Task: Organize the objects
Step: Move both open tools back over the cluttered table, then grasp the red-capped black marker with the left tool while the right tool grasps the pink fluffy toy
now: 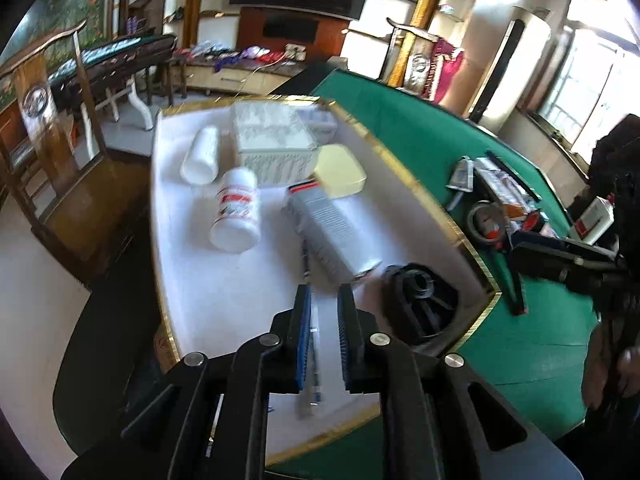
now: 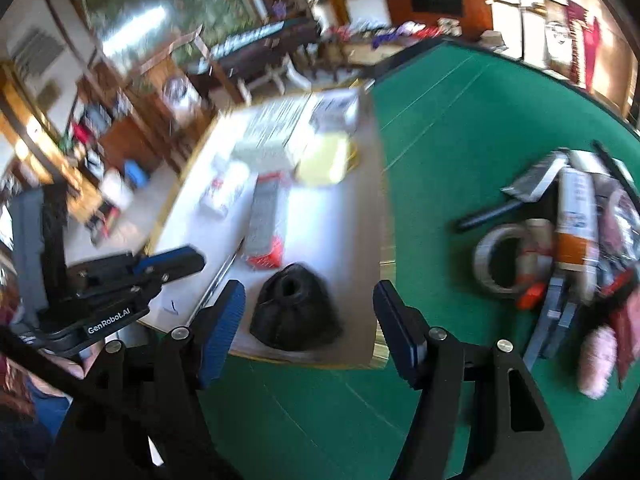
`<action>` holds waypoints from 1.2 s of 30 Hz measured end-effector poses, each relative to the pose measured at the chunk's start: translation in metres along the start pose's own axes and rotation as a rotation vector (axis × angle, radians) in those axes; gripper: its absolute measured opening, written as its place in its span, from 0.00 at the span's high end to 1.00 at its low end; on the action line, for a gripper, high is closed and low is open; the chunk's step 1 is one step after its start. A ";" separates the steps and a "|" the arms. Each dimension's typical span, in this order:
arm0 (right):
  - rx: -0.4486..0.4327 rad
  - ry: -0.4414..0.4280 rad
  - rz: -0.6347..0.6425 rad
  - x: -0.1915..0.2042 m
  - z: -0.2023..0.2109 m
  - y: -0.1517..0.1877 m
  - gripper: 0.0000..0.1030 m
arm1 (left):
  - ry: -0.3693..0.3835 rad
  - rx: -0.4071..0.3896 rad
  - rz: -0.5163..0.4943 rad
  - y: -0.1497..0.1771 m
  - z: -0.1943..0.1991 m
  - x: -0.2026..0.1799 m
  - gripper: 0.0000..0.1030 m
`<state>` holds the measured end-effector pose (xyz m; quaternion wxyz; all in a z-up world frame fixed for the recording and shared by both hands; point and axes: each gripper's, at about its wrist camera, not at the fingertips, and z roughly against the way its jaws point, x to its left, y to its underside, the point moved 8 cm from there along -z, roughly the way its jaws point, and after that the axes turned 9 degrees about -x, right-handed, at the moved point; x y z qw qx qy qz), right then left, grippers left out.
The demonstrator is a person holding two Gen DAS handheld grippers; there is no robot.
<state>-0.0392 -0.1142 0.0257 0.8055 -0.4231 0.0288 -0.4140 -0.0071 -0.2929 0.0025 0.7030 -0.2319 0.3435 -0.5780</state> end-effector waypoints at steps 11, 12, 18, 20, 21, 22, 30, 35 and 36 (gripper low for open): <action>-0.108 0.235 -0.166 -0.141 0.080 0.038 0.31 | 0.231 0.123 -0.169 -0.017 -0.040 -0.140 0.78; -0.117 0.252 -0.182 -0.150 0.085 0.039 0.31 | 0.247 0.149 -0.194 -0.015 -0.049 -0.157 0.78; -0.172 0.251 -0.262 -0.177 0.107 0.032 0.31 | 0.222 0.254 -0.267 0.007 -0.091 -0.213 0.79; -0.181 0.249 -0.280 -0.181 0.110 0.032 0.31 | 0.220 0.284 -0.284 0.014 -0.101 -0.223 0.79; -0.181 0.243 -0.296 -0.184 0.110 0.032 0.31 | 0.210 0.280 -0.294 0.015 -0.108 -0.228 0.77; -0.177 0.239 -0.307 -0.186 0.111 0.033 0.31 | 0.193 0.278 -0.290 0.014 -0.113 -0.230 0.77; -0.146 0.234 -0.297 -0.183 0.101 0.038 0.30 | 0.148 0.233 -0.326 0.007 -0.145 -0.246 0.81; -0.116 0.237 -0.267 -0.180 0.089 0.045 0.31 | 0.181 0.212 -0.328 0.032 -0.118 -0.237 0.89; -0.105 0.240 -0.253 -0.179 0.085 0.046 0.31 | 0.190 0.213 -0.334 0.039 -0.110 -0.235 0.89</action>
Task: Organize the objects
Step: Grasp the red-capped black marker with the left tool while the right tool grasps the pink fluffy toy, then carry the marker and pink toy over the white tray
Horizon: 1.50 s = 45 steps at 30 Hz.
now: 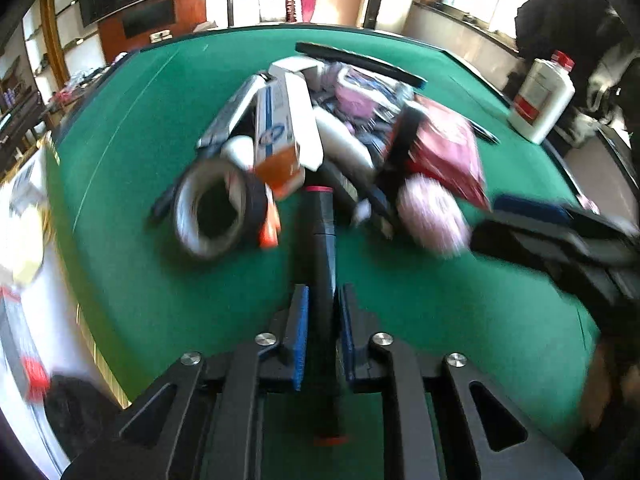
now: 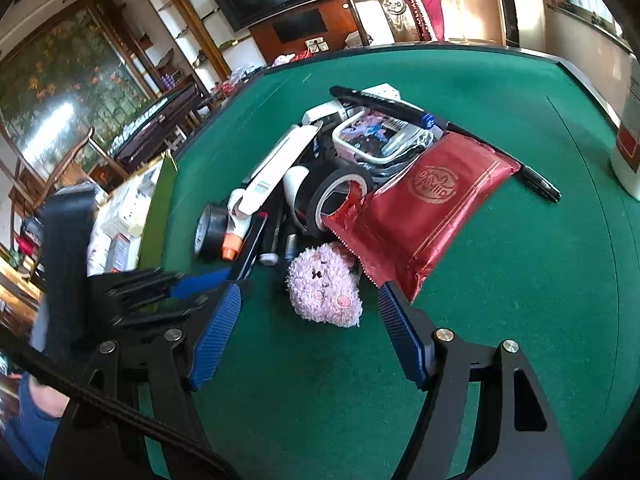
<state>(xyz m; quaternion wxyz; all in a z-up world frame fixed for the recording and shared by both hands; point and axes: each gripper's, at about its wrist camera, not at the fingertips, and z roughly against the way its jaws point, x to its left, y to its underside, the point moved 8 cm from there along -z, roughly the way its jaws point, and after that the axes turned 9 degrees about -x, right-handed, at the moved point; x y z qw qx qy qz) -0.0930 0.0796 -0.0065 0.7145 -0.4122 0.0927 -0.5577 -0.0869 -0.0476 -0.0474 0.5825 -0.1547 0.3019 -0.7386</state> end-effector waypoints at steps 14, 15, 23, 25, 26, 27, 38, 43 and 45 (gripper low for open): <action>0.056 0.169 0.221 0.006 -0.036 0.015 0.66 | -0.041 -0.051 -0.094 0.032 0.028 -0.021 0.89; 0.051 0.149 0.214 0.009 -0.030 0.015 0.66 | -0.047 -0.054 -0.103 0.034 0.032 -0.017 0.89; 0.019 0.076 0.164 0.012 -0.010 0.015 0.66 | -0.105 -0.070 -0.143 0.032 0.030 -0.022 0.84; 0.016 0.074 0.164 0.014 -0.009 0.015 0.66 | -0.125 -0.087 -0.159 0.032 0.029 -0.023 0.83; 0.012 0.068 0.163 0.015 -0.008 0.015 0.66 | -0.126 -0.092 -0.158 0.032 0.030 -0.023 0.83; 0.008 0.061 0.163 0.018 -0.007 0.014 0.66 | -0.122 -0.091 -0.151 0.032 0.029 -0.022 0.83; 0.080 0.079 0.164 0.019 -0.020 0.020 0.64 | -0.120 -0.091 -0.138 0.032 0.030 -0.020 0.82; 0.138 0.107 0.160 0.015 -0.025 0.028 0.58 | -0.116 -0.091 -0.132 0.032 0.030 -0.020 0.81; 0.138 0.104 0.151 0.013 -0.025 0.028 0.52 | -0.116 -0.091 -0.129 0.032 0.030 -0.020 0.81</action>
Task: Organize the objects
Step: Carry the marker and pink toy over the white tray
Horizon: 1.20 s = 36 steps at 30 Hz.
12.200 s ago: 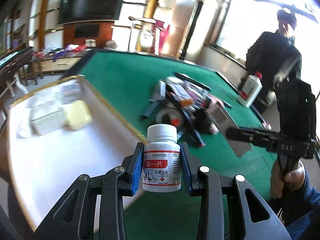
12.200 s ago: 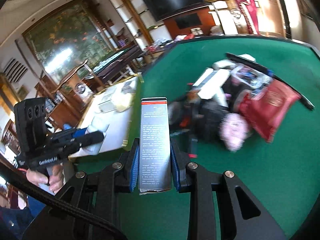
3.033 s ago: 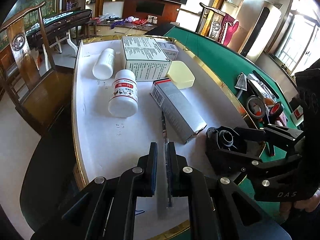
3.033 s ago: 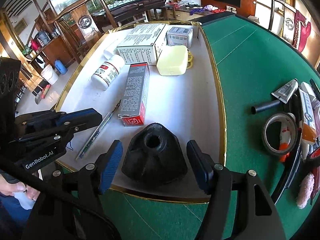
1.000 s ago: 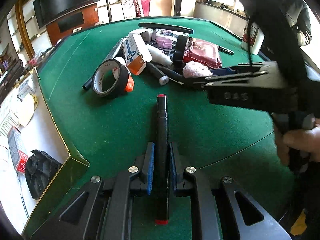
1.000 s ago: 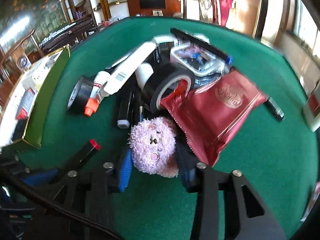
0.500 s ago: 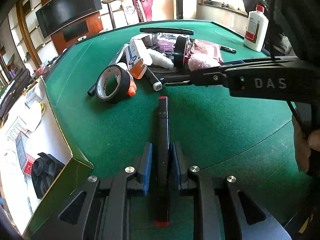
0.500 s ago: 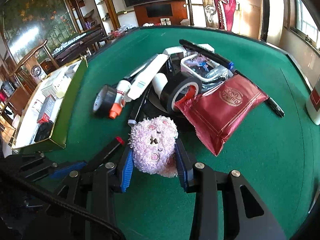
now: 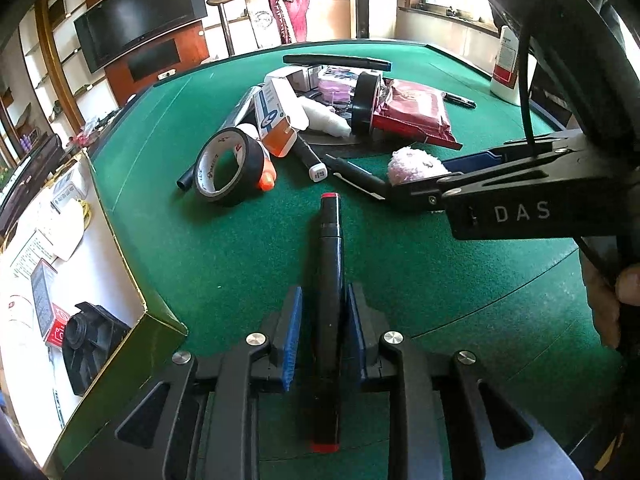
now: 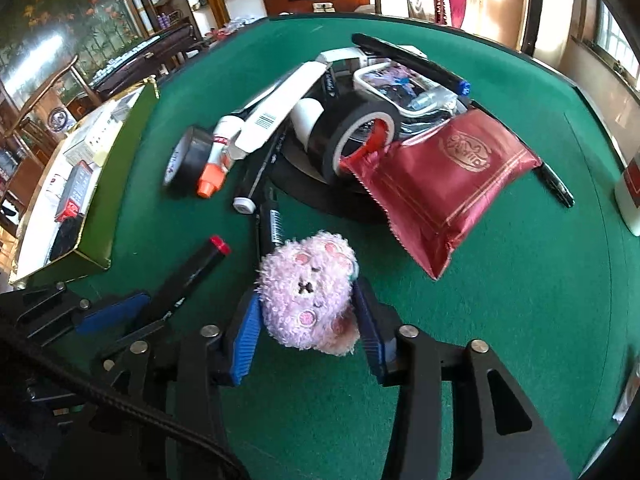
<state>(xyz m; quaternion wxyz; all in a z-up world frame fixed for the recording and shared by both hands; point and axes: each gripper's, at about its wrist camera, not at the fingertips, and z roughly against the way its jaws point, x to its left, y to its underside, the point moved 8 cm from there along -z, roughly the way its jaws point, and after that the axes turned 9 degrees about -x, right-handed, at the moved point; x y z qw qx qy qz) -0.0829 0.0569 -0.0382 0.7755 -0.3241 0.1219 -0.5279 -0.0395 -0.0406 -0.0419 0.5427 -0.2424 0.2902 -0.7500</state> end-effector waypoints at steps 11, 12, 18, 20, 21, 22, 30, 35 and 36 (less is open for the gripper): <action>-0.113 -0.037 -0.063 -0.008 0.023 -0.014 0.64 | 0.015 -0.004 -0.014 -0.001 0.002 -0.004 0.89; -0.121 -0.042 -0.080 -0.011 0.025 -0.015 0.64 | 0.024 -0.005 -0.009 0.000 0.002 -0.004 0.89; -0.121 -0.092 -0.126 -0.012 0.025 -0.017 0.64 | 0.048 -0.020 0.017 -0.003 0.006 -0.004 0.89; -0.131 -0.096 -0.122 -0.010 0.029 -0.019 0.64 | 0.050 -0.026 0.023 -0.004 0.008 -0.005 0.89; -0.136 -0.099 -0.120 -0.009 0.029 -0.019 0.64 | 0.055 -0.028 0.027 -0.004 0.010 -0.005 0.89; -0.139 -0.101 -0.122 -0.009 0.030 -0.020 0.64 | 0.057 -0.030 0.034 -0.005 0.011 -0.004 0.89; -0.141 -0.135 -0.127 -0.001 0.029 -0.020 0.64 | 0.083 -0.083 0.113 -0.017 0.035 0.014 0.89; -0.173 -0.178 -0.146 0.011 0.038 -0.025 0.64 | 0.099 -0.143 0.161 -0.028 0.058 0.036 0.89; -0.189 -0.182 -0.139 0.016 0.042 -0.027 0.64 | 0.095 -0.154 0.170 -0.030 0.060 0.041 0.89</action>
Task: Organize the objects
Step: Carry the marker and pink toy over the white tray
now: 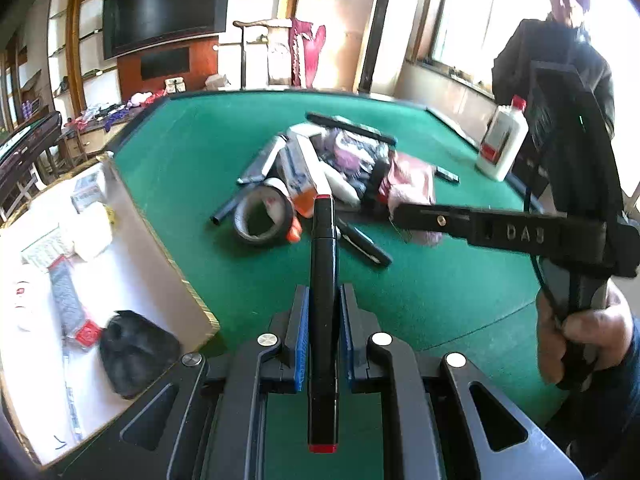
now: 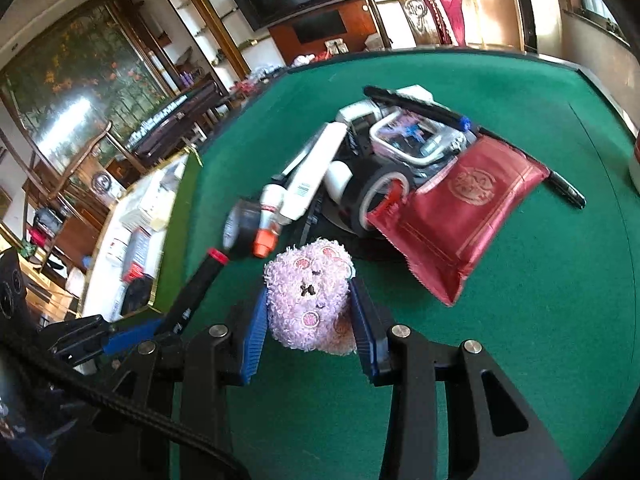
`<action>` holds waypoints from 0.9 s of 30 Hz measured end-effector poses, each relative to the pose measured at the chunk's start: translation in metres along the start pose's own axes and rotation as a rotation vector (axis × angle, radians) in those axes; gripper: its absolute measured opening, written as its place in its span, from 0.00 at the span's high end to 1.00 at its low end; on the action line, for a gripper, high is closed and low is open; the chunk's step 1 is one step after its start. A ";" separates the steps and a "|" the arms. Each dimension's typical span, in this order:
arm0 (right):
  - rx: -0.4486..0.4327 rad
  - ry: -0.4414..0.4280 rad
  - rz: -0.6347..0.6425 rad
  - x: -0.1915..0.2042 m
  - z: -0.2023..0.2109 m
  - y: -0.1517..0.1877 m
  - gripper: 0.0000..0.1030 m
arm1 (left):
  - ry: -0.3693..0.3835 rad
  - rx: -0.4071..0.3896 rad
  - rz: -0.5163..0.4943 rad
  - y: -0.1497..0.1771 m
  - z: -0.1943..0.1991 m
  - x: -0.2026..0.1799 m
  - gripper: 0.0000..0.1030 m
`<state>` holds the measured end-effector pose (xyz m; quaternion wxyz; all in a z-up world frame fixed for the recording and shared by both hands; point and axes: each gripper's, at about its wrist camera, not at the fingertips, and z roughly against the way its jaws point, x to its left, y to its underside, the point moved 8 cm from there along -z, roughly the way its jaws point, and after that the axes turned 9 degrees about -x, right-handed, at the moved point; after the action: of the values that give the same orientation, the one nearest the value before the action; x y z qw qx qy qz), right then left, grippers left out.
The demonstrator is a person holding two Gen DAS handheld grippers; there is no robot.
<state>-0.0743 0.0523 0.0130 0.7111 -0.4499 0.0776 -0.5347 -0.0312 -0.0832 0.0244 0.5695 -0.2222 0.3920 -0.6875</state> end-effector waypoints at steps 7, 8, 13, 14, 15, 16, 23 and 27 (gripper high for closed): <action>-0.012 -0.021 0.016 0.032 -0.006 0.003 0.64 | -0.026 -0.066 0.095 -0.009 0.029 0.046 0.89; -0.012 -0.025 0.020 0.036 -0.006 0.002 0.64 | -0.034 -0.076 0.113 -0.009 0.034 0.055 0.89; -0.010 -0.071 0.055 0.074 -0.020 0.002 0.64 | -0.084 -0.105 0.174 -0.004 0.051 0.093 0.89; -0.008 -0.077 0.060 0.079 -0.021 0.003 0.64 | -0.092 -0.109 0.188 -0.002 0.053 0.100 0.89; -0.001 -0.086 0.072 0.090 -0.026 0.004 0.64 | -0.102 -0.115 0.200 -0.001 0.056 0.107 0.89; 0.003 -0.092 0.079 0.095 -0.027 0.005 0.64 | -0.109 -0.120 0.209 0.000 0.058 0.113 0.89; 0.015 -0.131 0.146 0.140 -0.042 0.004 0.64 | -0.168 -0.131 0.279 0.014 0.066 0.156 0.89; 0.021 -0.144 0.190 0.165 -0.051 0.003 0.64 | -0.188 -0.125 0.316 0.025 0.067 0.175 0.89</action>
<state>-0.0343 -0.1131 0.0422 0.7670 -0.4703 0.0627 -0.4319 -0.0101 -0.2707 0.0199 0.6896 -0.2561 0.4089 -0.5401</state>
